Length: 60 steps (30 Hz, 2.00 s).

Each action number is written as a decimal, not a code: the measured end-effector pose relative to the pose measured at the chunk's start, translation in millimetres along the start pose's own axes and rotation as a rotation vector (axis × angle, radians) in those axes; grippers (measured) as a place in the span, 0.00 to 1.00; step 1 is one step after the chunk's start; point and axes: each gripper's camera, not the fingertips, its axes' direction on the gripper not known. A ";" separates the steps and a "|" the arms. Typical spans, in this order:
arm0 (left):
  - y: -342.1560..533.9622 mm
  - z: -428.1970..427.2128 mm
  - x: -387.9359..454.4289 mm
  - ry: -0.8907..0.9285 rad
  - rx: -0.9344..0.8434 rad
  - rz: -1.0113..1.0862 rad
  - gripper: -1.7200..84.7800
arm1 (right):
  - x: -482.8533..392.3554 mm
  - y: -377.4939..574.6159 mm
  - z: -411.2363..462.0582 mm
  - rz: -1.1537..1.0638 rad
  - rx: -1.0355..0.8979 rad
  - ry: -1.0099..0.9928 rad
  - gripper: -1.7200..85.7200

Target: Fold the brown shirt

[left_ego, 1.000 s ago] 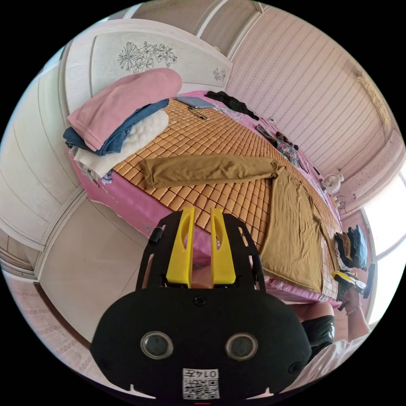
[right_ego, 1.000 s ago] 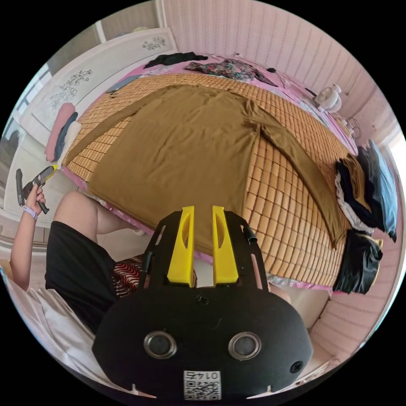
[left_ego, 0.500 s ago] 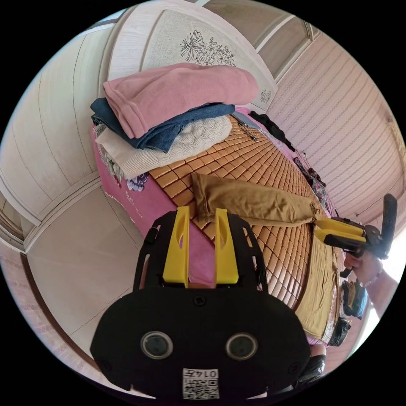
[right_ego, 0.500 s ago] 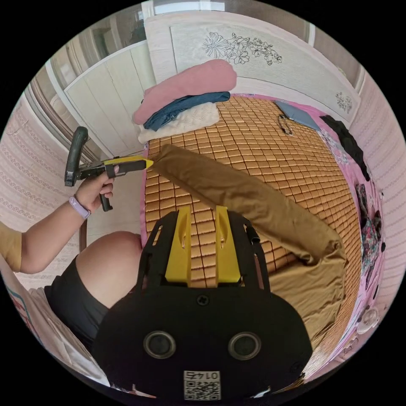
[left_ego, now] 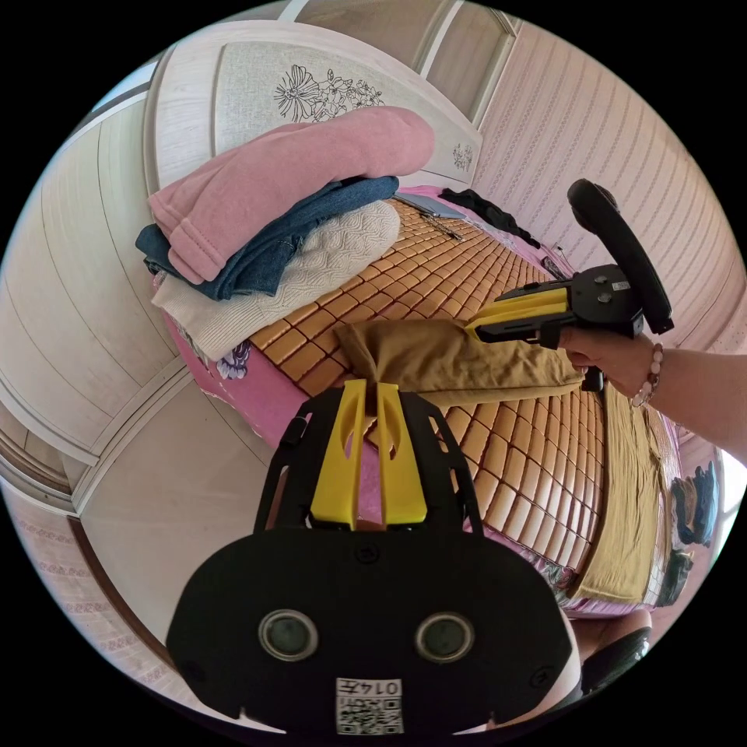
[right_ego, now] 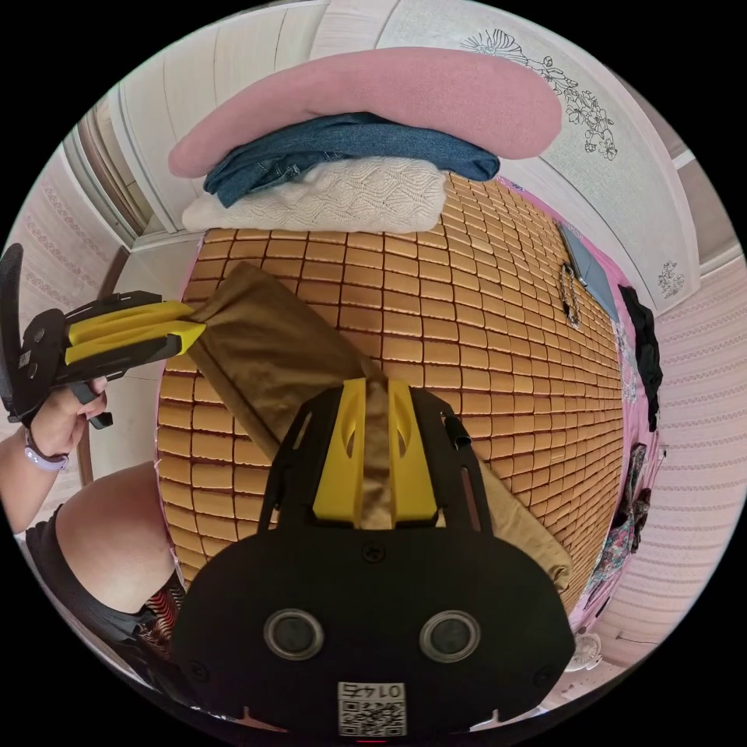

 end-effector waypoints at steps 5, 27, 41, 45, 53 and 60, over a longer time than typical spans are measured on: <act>1.0 -5.7 16.2 -0.020 0.016 0.016 0.02 | 2.1 24.2 -22.5 0.116 0.088 -0.030 0.04; 123.8 -90.7 378.4 1.012 -0.143 0.820 0.04 | 0.5 549.8 -251.9 1.163 0.168 0.193 0.04; 82.2 7.2 419.4 0.537 -0.248 0.837 0.06 | -4.1 577.5 -241.4 1.069 0.142 -0.052 0.08; 38.7 36.6 449.0 0.427 -0.187 0.868 0.07 | 14.1 603.5 -245.0 1.245 0.068 -0.029 0.10; -26.9 120.9 525.7 0.292 -0.223 0.842 0.08 | 37.9 643.5 -265.9 1.408 0.160 -0.201 0.13; -38.5 175.8 533.6 0.254 -0.347 0.691 0.08 | 58.0 655.9 -271.8 1.357 0.128 -0.331 0.06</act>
